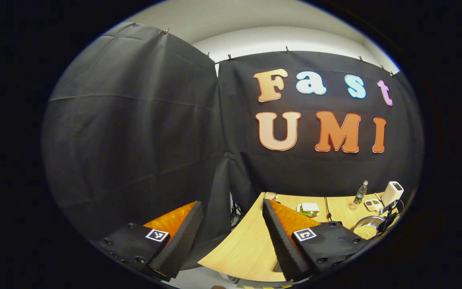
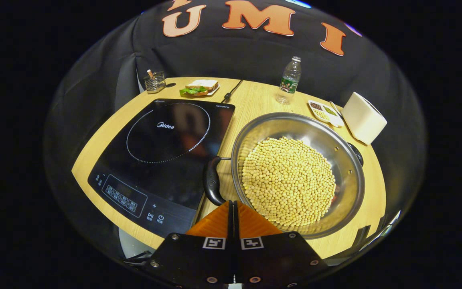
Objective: First push the handle of the pot to place it horizontally, then grasp the pot with both hands and set it on the induction cooktop.
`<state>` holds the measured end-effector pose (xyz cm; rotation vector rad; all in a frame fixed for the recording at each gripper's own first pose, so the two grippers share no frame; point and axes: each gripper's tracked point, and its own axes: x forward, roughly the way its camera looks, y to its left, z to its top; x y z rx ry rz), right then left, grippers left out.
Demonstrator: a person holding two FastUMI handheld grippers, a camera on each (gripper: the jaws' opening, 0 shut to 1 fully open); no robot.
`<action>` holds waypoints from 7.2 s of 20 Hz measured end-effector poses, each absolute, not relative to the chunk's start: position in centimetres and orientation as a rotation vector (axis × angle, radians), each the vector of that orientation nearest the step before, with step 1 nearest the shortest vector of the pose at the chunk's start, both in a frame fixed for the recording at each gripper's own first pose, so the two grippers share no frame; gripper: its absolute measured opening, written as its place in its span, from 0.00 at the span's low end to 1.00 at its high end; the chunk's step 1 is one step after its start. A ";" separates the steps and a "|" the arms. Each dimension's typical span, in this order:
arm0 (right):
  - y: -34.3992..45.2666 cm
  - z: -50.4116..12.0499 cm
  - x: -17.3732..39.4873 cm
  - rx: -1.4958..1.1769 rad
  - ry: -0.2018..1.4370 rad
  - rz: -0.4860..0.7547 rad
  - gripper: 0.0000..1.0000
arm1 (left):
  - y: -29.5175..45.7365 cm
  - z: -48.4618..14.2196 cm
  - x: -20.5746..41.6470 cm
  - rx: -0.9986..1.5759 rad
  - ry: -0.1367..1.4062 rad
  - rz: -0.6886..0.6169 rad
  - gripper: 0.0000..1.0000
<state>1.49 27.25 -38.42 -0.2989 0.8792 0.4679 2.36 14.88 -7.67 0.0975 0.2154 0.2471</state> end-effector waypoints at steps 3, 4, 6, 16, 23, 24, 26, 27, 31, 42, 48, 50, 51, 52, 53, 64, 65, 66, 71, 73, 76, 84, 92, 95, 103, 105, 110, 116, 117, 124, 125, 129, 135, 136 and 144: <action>28.2 -38.6 2.1 -0.311 0.866 0.467 0.00 | 15.9 -7.6 2.4 0.098 0.220 0.267 0.98; 28.4 -38.6 2.4 -0.313 0.863 0.466 0.00 | 16.1 -7.6 2.5 0.097 0.221 0.270 0.98; 28.9 -38.6 2.8 -0.306 0.861 0.462 0.00 | 16.6 -7.6 2.5 0.097 0.222 0.274 0.98; 31.1 -38.7 4.6 -0.263 0.852 0.431 0.00 | 18.2 -8.0 2.7 0.106 0.230 0.282 0.98; 32.2 -38.4 5.6 -0.232 0.852 0.435 0.00 | 18.2 -9.3 2.9 0.082 0.259 0.273 0.98; 32.4 -38.4 5.9 -0.226 0.853 0.436 0.00 | 17.9 -9.5 3.0 0.081 0.261 0.266 0.98; 32.9 -38.5 6.1 -0.216 0.854 0.435 0.00 | 17.4 -9.6 3.3 0.082 0.264 0.250 0.98; 32.9 -38.5 6.2 -0.211 0.853 0.436 0.00 | 17.3 -9.7 3.4 0.084 0.265 0.241 0.98; 33.2 -37.5 6.0 -0.145 0.865 0.429 0.00 | 15.6 -10.2 4.4 0.075 0.271 0.183 0.97; 25.4 -28.6 5.9 -0.026 0.691 0.224 0.00 | 8.0 -14.2 9.9 -0.012 0.306 -0.129 0.97; 18.7 -26.1 6.8 -0.035 0.627 0.104 0.03 | -0.2 -18.2 11.6 -0.095 0.391 -0.297 0.98; 16.5 -26.1 7.7 -0.034 0.622 0.079 0.16 | -3.4 -20.0 11.9 -0.110 0.423 -0.331 0.98; 15.5 -26.4 8.4 -0.035 0.625 0.072 0.27 | -5.3 -21.0 11.9 -0.109 0.438 -0.346 0.98; 14.6 -26.8 9.2 -0.036 0.631 0.073 0.34 | -7.1 -21.9 12.0 -0.102 0.451 -0.359 0.98; 13.8 -27.1 9.8 -0.035 0.641 0.076 0.47 | -9.1 -23.1 12.1 -0.094 0.469 -0.371 0.98; 6.5 -32.5 19.4 -0.096 0.739 0.152 0.94 | -26.5 -38.2 10.7 -0.101 0.808 -0.418 0.98; 6.1 -33.3 19.9 -0.097 0.755 0.154 0.94 | -27.4 -39.6 10.6 -0.092 0.845 -0.423 0.99; 5.9 -34.1 20.3 -0.097 0.774 0.157 0.94 | -28.0 -40.8 10.4 -0.084 0.880 -0.425 0.98; 5.2 -37.4 21.5 -0.084 0.854 0.179 0.94 | -28.9 -45.1 10.7 -0.034 1.008 -0.391 0.99; 5.6 -38.3 21.8 -0.066 0.875 0.200 0.95 | -28.4 -46.7 11.1 -0.035 1.057 -0.347 0.99; 6.3 -39.0 22.4 -0.050 0.895 0.225 0.95 | -28.1 -48.0 11.2 -0.022 1.107 -0.322 0.99; 7.8 -41.3 21.9 -0.051 0.965 0.271 0.90 | -27.8 -48.5 11.7 0.041 1.132 -0.289 0.93; 6.1 -41.6 21.4 -0.046 0.986 0.296 0.55 | -29.0 -49.0 11.5 0.078 1.163 -0.274 0.99; 4.2 -41.8 21.3 -0.028 0.983 0.274 0.56 | -31.1 -48.9 11.2 0.067 1.180 -0.305 0.97; 1.1 -42.0 21.2 -0.007 0.970 0.240 0.55 | -35.1 -51.4 9.1 0.075 1.263 -0.383 0.99; 1.1 -42.0 21.1 -0.005 0.968 0.234 0.55 | -34.9 -52.6 9.0 0.018 1.304 -0.361 0.86; 1.1 -42.0 20.7 0.017 0.988 0.210 0.51 | -35.1 -52.6 8.5 -0.014 1.367 -0.330 0.57; 1.8 -38.6 19.2 0.057 0.993 0.211 0.48 | -34.0 -48.5 8.3 -0.031 1.313 -0.354 0.55; 2.3 -37.7 19.2 0.055 0.986 0.217 0.48 | -33.5 -47.5 8.5 -0.039 1.302 -0.357 0.54; 8.4 -32.7 18.1 0.061 0.954 0.263 0.48 | -27.7 -41.9 9.5 -0.117 1.264 -0.335 0.54; 9.6 -32.2 17.7 0.067 0.954 0.266 0.48 | -26.5 -41.2 9.8 -0.120 1.259 -0.331 0.54; 15.1 -30.5 16.1 0.060 0.947 0.296 0.47 | -21.0 -39.5 11.2 -0.128 1.244 -0.306 0.53; 23.4 -29.2 14.2 0.045 0.948 0.351 0.48 | -12.0 -38.1 12.7 -0.161 1.228 -0.254 0.54; 24.7 -29.1 13.8 0.040 0.951 0.361 0.48 | -10.4 -37.9 13.0 -0.165 1.229 -0.245 0.54; 33.7 -30.9 11.2 0.022 0.988 0.393 0.48 | -0.5 -39.2 14.7 -0.176 1.250 -0.196 0.54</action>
